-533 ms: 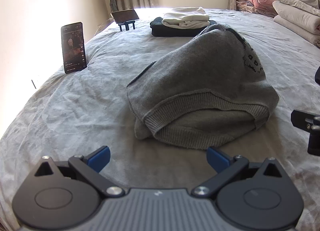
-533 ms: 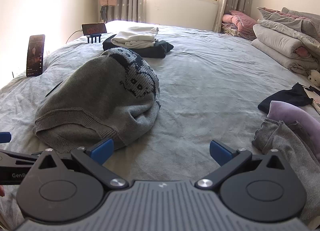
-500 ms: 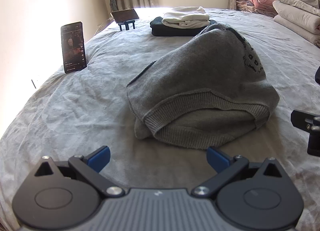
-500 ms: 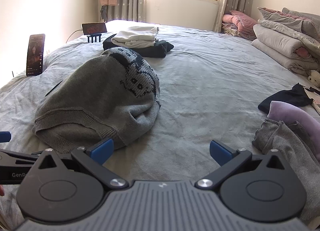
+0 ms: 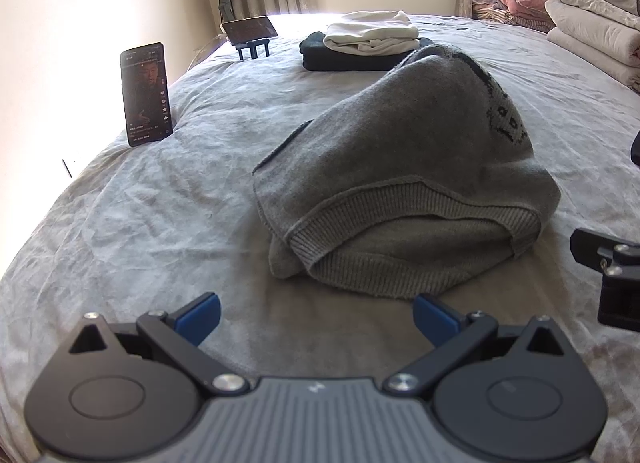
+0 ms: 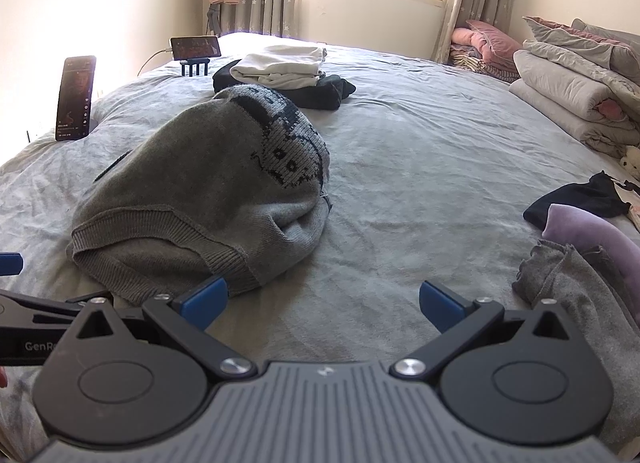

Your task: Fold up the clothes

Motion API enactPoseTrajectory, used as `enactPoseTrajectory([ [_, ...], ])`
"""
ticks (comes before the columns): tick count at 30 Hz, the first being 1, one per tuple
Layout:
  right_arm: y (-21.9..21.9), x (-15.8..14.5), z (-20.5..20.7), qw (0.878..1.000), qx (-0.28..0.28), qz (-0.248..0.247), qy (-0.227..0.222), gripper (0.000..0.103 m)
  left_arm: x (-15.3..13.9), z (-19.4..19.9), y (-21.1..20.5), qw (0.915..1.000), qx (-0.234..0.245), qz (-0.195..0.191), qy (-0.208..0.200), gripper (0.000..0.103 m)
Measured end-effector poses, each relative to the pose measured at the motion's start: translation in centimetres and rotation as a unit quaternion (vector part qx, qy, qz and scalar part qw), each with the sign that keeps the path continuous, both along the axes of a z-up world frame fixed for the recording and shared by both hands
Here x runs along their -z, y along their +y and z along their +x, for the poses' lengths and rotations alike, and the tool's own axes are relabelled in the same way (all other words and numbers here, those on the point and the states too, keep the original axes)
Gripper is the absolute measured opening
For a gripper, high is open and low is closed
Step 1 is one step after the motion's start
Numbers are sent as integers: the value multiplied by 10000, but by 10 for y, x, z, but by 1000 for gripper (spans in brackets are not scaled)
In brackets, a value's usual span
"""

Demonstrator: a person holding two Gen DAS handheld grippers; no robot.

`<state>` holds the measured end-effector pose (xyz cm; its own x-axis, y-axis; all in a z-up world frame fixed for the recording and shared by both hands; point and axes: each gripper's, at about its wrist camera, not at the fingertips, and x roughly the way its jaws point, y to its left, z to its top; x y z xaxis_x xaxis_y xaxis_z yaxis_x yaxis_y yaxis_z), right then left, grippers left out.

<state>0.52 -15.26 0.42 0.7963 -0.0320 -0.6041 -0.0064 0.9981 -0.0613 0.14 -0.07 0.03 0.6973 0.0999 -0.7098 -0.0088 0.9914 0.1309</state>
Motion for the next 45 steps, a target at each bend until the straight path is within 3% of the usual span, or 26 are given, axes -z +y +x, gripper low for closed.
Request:
enactPoseTrajectory([
  [45,6,-2,2,9996,-150,-180,134,103,1,1,6,10000,-82,4,-15,103],
])
